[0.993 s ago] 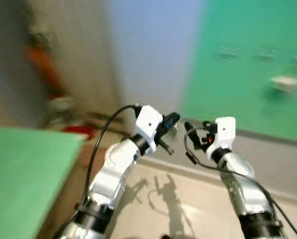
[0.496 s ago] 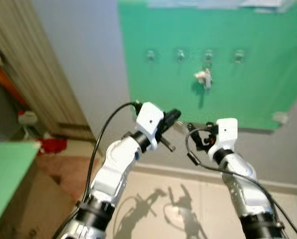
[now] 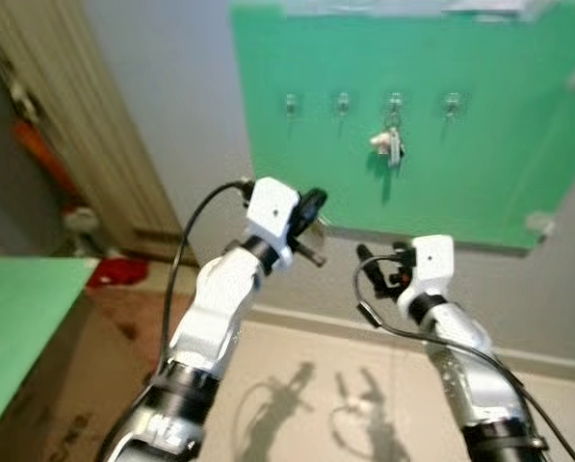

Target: Hang keys on a hook

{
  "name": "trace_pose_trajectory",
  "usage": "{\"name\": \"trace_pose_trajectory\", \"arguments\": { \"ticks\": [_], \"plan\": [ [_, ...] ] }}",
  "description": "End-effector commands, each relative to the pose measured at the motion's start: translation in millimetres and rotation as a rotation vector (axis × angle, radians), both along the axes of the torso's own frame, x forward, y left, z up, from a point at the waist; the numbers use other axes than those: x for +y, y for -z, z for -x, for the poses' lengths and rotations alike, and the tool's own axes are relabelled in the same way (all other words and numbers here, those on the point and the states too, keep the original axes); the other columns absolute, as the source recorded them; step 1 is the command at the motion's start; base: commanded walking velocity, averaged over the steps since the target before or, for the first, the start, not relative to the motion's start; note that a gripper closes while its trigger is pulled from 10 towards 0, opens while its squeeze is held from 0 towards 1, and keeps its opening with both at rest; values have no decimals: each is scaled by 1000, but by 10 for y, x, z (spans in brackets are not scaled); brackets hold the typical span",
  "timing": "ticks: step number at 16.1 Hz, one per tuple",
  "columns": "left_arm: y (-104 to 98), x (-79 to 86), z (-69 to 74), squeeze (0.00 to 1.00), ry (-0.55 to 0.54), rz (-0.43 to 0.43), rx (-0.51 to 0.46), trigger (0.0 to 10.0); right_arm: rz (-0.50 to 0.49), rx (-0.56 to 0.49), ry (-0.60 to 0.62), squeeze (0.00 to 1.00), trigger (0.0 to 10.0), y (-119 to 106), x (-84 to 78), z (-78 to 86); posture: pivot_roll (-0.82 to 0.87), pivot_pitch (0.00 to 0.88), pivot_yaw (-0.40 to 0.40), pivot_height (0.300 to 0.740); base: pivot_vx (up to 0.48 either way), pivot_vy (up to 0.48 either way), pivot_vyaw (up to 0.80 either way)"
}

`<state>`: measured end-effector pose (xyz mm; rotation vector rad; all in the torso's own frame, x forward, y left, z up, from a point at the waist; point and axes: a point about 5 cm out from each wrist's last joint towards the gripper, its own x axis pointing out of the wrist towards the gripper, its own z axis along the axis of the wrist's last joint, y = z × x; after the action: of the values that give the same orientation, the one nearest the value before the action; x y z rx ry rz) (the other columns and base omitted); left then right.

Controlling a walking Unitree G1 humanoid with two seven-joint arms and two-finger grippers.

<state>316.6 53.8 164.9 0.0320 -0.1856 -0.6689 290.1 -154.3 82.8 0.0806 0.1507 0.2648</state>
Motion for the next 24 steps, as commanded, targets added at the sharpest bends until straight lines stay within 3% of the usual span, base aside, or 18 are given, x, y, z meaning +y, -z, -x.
{"name": "trace_pose_trajectory", "arguments": {
  "ticks": [1, 9, 16, 19, 21, 24],
  "plan": [
    [-79, 48, -42, 0, -16, -1, -20, 0, -12, -14, -14, 0, 10000, -31, 63, -9, -134, 0, 116, 740, 0, 0, 0],
    [-132, 58, -128, 0, -20, -17, -33, 0, -14, -8, -23, 0, 10000, -11, 98, 12, -134, 0, 125, 740, 384, 0, 0],
    [-125, 7, -108, 0, 16, -24, -35, 0, -7, -6, -27, 0, 10000, -4, 104, 8, -137, 0, 125, 740, 476, 0, 0],
    [-121, -18, -99, 0, 53, -19, -20, 0, -7, -3, -30, 0, 10000, 4, 102, 15, -136, 0, 124, 740, 114, 0, 0],
    [-112, -39, -102, 0, 85, 12, 18, 0, -8, -2, -32, 0, 10000, 5, 104, 21, -138, 0, 121, 740, 0, 0, 0],
    [-126, -97, -157, 0, 166, 245, 200, 0, -7, 3, -36, 0, 10000, 15, 110, 29, -141, 0, 123, 740, 0, 0, 0]
  ]
}}
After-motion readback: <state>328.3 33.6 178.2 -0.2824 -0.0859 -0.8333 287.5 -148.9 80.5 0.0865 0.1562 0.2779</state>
